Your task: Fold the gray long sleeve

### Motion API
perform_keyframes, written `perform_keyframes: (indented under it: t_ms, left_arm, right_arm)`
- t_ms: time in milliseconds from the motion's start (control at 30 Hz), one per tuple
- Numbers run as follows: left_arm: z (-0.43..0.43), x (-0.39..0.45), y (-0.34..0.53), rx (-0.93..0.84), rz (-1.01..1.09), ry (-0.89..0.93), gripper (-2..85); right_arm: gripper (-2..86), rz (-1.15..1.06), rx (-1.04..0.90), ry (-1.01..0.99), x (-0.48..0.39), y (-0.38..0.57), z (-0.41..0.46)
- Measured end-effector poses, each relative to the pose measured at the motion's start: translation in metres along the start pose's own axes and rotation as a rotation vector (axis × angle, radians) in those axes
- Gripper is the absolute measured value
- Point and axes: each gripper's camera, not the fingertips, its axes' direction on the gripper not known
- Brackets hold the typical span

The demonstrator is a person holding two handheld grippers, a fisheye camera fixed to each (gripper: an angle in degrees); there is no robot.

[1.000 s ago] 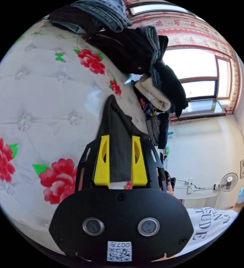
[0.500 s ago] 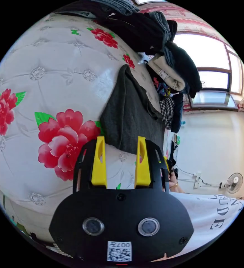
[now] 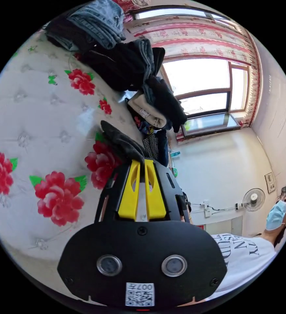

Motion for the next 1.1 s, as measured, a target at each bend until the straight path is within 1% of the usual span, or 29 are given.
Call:
perform_keyframes:
  t_ms: [33, 100, 167, 233, 300, 433, 500, 600, 667, 700, 767, 833, 933, 967, 1033, 1100]
  left_arm:
    - [-0.001, -0.009, 0.009, -0.009, -0.025, -0.009, -0.6]
    - [0.004, -0.053, 0.049, -0.073, -0.157, -0.072, -0.6]
    - [0.010, -0.086, 0.078, -0.144, -0.283, -0.108, -0.5]
    - [0.007, -0.095, 0.098, -0.152, -0.305, -0.131, -0.3]
    - [-0.004, -0.088, 0.108, -0.106, -0.276, -0.100, 0.1]
    - [-0.018, -0.072, 0.105, -0.095, -0.214, -0.163, 2.2]
    - [-0.032, -0.063, 0.107, -0.044, -0.202, -0.158, 3.4]
    - [-0.051, -0.059, 0.120, 0.008, -0.236, -0.147, 4.5]
    - [-0.060, -0.059, 0.131, 0.029, -0.252, -0.153, 4.9]
    - [-0.066, -0.060, 0.139, 0.044, -0.265, -0.147, 5.1]
    - [-0.075, -0.062, 0.152, 0.075, -0.292, -0.126, 5.4]
    - [-0.083, -0.064, 0.165, 0.114, -0.318, -0.096, 5.7]
    - [-0.097, -0.065, 0.184, 0.172, -0.345, -0.066, 6.0]
    - [-0.102, -0.065, 0.190, 0.192, -0.353, -0.056, 6.2]
    - [-0.108, -0.066, 0.200, 0.218, -0.375, -0.040, 7.0]
    - [-0.116, -0.065, 0.211, 0.259, -0.386, 0.001, 8.3]
  right_arm:
    - [1.0, 0.033, -0.006, 0.024, 0.017, 0.017, -0.009]
    - [0.8, 0.135, -0.017, 0.061, 0.052, 0.046, -0.020]
    - [0.7, 0.337, -0.017, 0.113, 0.106, 0.087, -0.030]
    - [0.6, 0.405, 0.020, 0.100, 0.127, 0.113, -0.038]
    - [0.5, 0.397, 0.052, 0.076, 0.130, 0.125, -0.043]
    - [0.5, 0.295, -0.009, 0.094, 0.111, 0.117, -0.027]
    - [0.6, 0.243, -0.030, 0.118, 0.091, 0.106, -0.012]
    - [0.8, -0.002, -0.176, 0.250, 0.024, 0.081, 0.041]
    - [1.0, -0.322, -0.373, 0.307, -0.049, 0.075, 0.110]
    - [1.1, -0.396, -0.419, 0.305, -0.067, 0.077, 0.128]
    - [1.5, -0.654, -0.613, 0.243, -0.126, 0.104, 0.201]
    - [2.1, -0.786, -0.745, 0.177, -0.153, 0.138, 0.250]
    - [3.4, -0.870, -0.924, 0.110, -0.162, 0.203, 0.323]
    - [3.9, -0.868, -1.010, 0.099, -0.155, 0.227, 0.349]
    - [4.4, -0.846, -1.122, 0.086, -0.138, 0.252, 0.373]
    - [5.1, -0.859, -1.129, 0.097, -0.122, 0.258, 0.376]
